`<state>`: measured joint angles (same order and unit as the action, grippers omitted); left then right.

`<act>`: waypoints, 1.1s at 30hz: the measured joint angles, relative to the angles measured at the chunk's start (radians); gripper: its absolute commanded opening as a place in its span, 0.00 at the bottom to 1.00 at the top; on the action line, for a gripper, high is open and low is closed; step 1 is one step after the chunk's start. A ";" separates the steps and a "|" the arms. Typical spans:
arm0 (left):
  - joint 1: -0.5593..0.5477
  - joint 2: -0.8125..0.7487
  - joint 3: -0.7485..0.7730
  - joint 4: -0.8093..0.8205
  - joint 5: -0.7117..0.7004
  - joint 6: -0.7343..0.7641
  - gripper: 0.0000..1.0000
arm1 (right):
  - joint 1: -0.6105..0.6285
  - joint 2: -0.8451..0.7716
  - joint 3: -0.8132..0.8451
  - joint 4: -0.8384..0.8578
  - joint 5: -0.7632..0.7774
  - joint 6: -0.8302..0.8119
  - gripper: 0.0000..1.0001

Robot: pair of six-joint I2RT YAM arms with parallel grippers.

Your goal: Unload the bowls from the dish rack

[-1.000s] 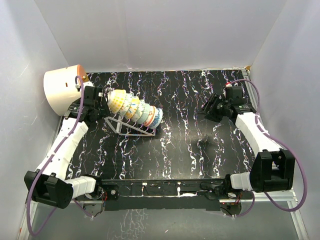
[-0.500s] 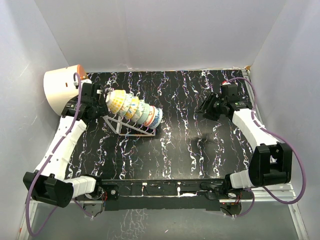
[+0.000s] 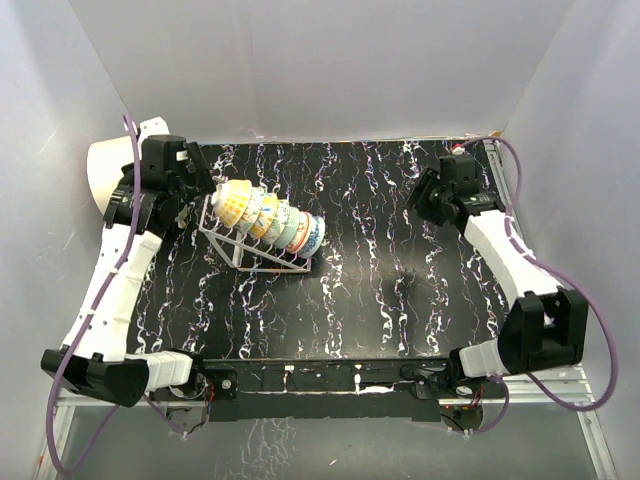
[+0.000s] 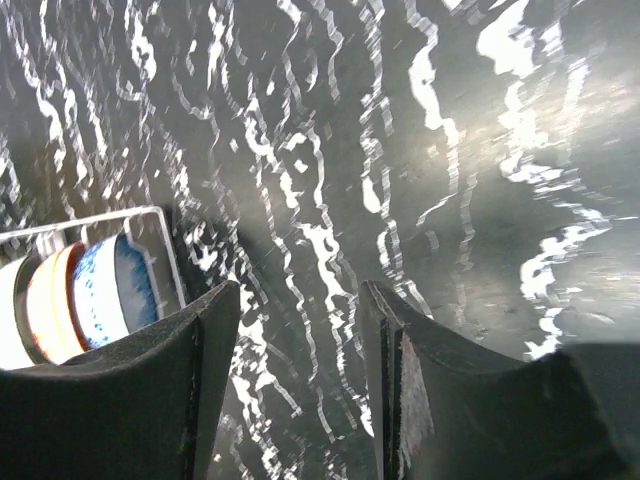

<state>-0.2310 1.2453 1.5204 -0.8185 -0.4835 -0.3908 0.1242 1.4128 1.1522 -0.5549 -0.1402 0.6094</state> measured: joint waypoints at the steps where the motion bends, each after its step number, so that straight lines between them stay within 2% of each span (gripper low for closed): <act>1: 0.000 0.006 0.010 0.006 0.000 -0.003 0.97 | 0.004 -0.019 0.000 0.000 0.055 -0.006 0.69; 3: 0.000 0.014 0.019 0.047 0.014 -0.003 0.97 | 0.002 -0.084 0.000 0.007 0.153 -0.031 0.80; 7: 0.000 0.026 0.023 0.122 0.096 0.016 0.97 | -0.034 -0.190 0.027 0.054 0.236 -0.085 0.86; 11: -0.016 0.079 0.057 0.159 0.174 0.034 0.97 | -0.058 -0.180 0.080 0.101 0.274 -0.122 0.95; 18: -0.103 0.219 0.124 0.151 0.240 0.084 0.97 | -0.073 -0.121 0.074 0.082 0.226 -0.155 0.94; 33: -0.136 0.231 0.121 0.071 0.233 0.156 0.95 | -0.074 -0.115 0.014 0.059 0.133 -0.164 0.91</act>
<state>-0.3668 1.4761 1.6413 -0.7475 -0.2504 -0.2352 0.0502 1.2980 1.1664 -0.4957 -0.0074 0.4454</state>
